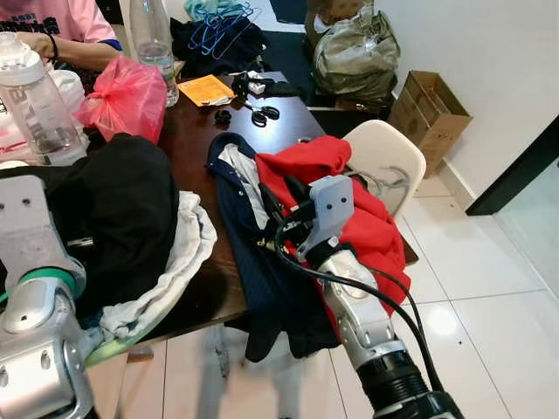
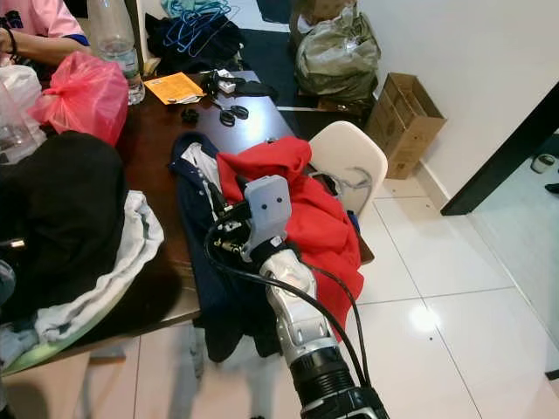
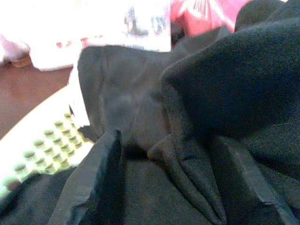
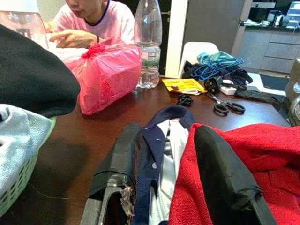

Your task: Hang hanger

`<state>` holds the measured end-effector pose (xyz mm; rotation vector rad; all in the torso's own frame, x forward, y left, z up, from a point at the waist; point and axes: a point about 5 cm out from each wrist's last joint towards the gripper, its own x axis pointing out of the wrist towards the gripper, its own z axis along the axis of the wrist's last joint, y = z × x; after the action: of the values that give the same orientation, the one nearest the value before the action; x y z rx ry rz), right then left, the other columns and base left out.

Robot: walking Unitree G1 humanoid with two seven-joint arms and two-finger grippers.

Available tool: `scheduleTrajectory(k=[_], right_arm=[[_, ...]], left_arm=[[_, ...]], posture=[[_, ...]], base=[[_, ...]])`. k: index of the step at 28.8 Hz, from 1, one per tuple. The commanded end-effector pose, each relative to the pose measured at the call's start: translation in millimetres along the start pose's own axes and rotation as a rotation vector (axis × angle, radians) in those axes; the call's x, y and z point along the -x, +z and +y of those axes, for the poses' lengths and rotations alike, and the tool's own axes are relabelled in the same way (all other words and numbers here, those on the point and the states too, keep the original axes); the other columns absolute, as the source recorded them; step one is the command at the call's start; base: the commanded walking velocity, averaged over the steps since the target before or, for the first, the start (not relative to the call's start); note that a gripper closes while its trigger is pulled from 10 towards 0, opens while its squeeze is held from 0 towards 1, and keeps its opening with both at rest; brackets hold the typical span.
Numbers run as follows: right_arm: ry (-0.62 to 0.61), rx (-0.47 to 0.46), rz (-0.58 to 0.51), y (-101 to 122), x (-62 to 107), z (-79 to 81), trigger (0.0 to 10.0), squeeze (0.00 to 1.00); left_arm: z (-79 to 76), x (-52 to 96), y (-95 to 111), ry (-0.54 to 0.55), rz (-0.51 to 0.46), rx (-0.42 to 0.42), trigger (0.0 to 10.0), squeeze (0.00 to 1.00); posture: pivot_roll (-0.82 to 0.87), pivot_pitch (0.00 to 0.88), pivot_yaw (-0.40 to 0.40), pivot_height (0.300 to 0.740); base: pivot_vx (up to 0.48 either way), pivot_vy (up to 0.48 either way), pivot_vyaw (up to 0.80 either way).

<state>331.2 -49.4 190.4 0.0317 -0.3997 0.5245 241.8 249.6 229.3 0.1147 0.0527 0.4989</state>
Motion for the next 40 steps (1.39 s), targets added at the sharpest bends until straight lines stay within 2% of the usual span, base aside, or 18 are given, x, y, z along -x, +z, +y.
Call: scheduleTrajectory(k=[1, 8, 14, 18, 19, 21, 23, 24, 25, 26, 27, 29, 31, 34, 36, 37, 39, 40], right_arm=[[-0.019, 0.001, 0.007, -3.2, 4.5, -4.1, 10.0, 0.00], [-0.021, 0.003, 0.006, -2.7, 4.5, -5.1, 10.0, 0.00], [-0.024, 0.004, 0.004, -2.0, 4.7, -5.8, 10.0, 0.00], [-0.026, 0.005, 0.003, -1.5, 4.7, -6.0, 10.0, 0.00], [-0.026, 0.005, 0.002, -1.3, 4.7, -6.0, 10.0, 0.00], [-0.030, 0.005, -0.005, 1.1, 3.7, -7.2, 10.0, 0.00], [-0.032, 0.005, -0.008, 2.1, 3.3, -7.7, 10.0, 0.00], [-0.032, 0.004, -0.016, 4.1, 2.1, -7.7, 10.0, 0.00], [-0.033, 0.003, -0.022, 5.7, 1.2, -7.6, 10.0, 0.00], [-0.033, 0.001, -0.030, 7.6, -0.2, -7.2, 10.0, 0.00], [-0.034, -0.001, -0.034, 8.9, -1.2, -7.0, 10.0, 0.00], [-0.035, -0.002, -0.038, 9.8, -2.4, -7.1, 10.0, 0.00], [-0.035, -0.002, -0.038, 9.8, -2.6, -7.2, 10.0, 0.00], [-0.038, 0.000, -0.039, 9.8, -2.1, -7.5, 10.0, 0.00], [-0.045, 0.004, -0.040, 10.1, -1.8, -9.1, 10.0, 0.00], [-0.060, 0.008, -0.042, 11.0, -1.8, -12.0, 10.0, 0.00], [-0.071, 0.011, -0.045, 11.6, -1.9, -14.1, 10.0, 0.00], [-0.093, 0.013, -0.048, 12.5, -1.7, -17.8, 10.0, 0.00]], left_arm=[[-2.3, -0.1, -4.5, -0.020, 0.003, -0.022, 0.0, 0.00], [-4.6, 2.0, -3.5, -0.041, -0.014, -0.035, 0.0, 0.00], [-8.8, 3.2, -5.6, -0.090, -0.003, 0.004, 0.0, 0.00], [-9.3, 3.0, -4.0, -0.094, -0.024, -0.001, 0.0, 0.00], [-9.4, 2.7, -3.3, -0.096, -0.036, -0.008, 0.0, 0.00], [-12.6, 1.4, 13.7, -0.074, -0.170, -0.058, 0.0, 0.00], [-14.2, 1.5, 20.6, -0.065, -0.225, -0.077, 0.0, 0.00], [-18.7, 3.5, 39.9, -0.038, -0.355, -0.118, 10.0, 0.00], [-22.3, 6.3, 54.0, -0.018, -0.455, -0.145, 10.0, 0.00], [-31.9, 14.1, 77.4, -0.017, -0.611, -0.185, 10.0, 0.00], [-38.4, 20.7, 91.8, -0.019, -0.713, -0.209, 10.0, 0.00], [-61.2, 39.8, 120.8, -0.081, -0.950, -0.296, 10.0, 0.00], [-64.3, 42.4, 124.1, -0.089, -0.979, -0.306, 10.0, 0.00], [-76.6, 53.8, 144.3, -0.140, -1.082, -0.269, 10.0, 0.00], [-84.0, 60.3, 160.6, -0.177, -1.145, -0.217, 10.0, 0.00], [-89.0, 62.2, 167.7, -0.235, -1.163, -0.184, 10.0, 0.00], [-92.4, 63.7, 172.3, -0.276, -1.175, -0.163, 10.0, 0.00], [-95.6, 63.5, 174.9, -0.336, -1.167, -0.113, 10.0, 0.00]], posture=[[0.18, 0.095, -0.025, 0.740], [0.18, 0.097, -0.028, 0.740], [0.17, 0.102, -0.027, 0.740], [0.17, 0.103, -0.026, 0.740], [0.17, 0.103, -0.026, 0.740], [0.17, 0.103, -0.026, 0.740], [0.17, 0.103, -0.026, 0.740], [0.16, 0.102, -0.030, 0.740], [0.16, 0.102, -0.030, 0.740], [0.16, 0.098, -0.030, 0.740], [0.16, 0.097, -0.031, 0.740], [0.15, 0.094, -0.032, 0.740], [0.15, 0.094, -0.032, 0.740], [0.15, 0.092, -0.031, 0.740], [0.15, 0.088, -0.031, 0.740], [0.14, 0.083, -0.025, 0.740], [0.14, 0.083, -0.025, 0.740], [0.14, 0.083, -0.020, 0.740]], base=[[0.000, 0.000, 0.00], [0.000, 0.000, 0.00], [0.000, 0.000, 0.00], [0.000, 0.000, 0.00], [0.000, 0.000, 0.00], [0.000, 0.000, 0.00], [0.000, 0.000, 0.00], [0.000, 0.000, 0.00], [0.000, 0.000, 0.00], [0.000, 0.000, 0.00], [0.000, 0.000, 0.00], [0.000, 0.000, 0.00], [0.000, 0.000, 0.00], [0.000, 0.000, 0.00], [0.000, 0.000, 0.00], [0.000, 0.000, 0.00], [0.000, 0.000, 0.00], [0.000, 0.000, 0.00]])
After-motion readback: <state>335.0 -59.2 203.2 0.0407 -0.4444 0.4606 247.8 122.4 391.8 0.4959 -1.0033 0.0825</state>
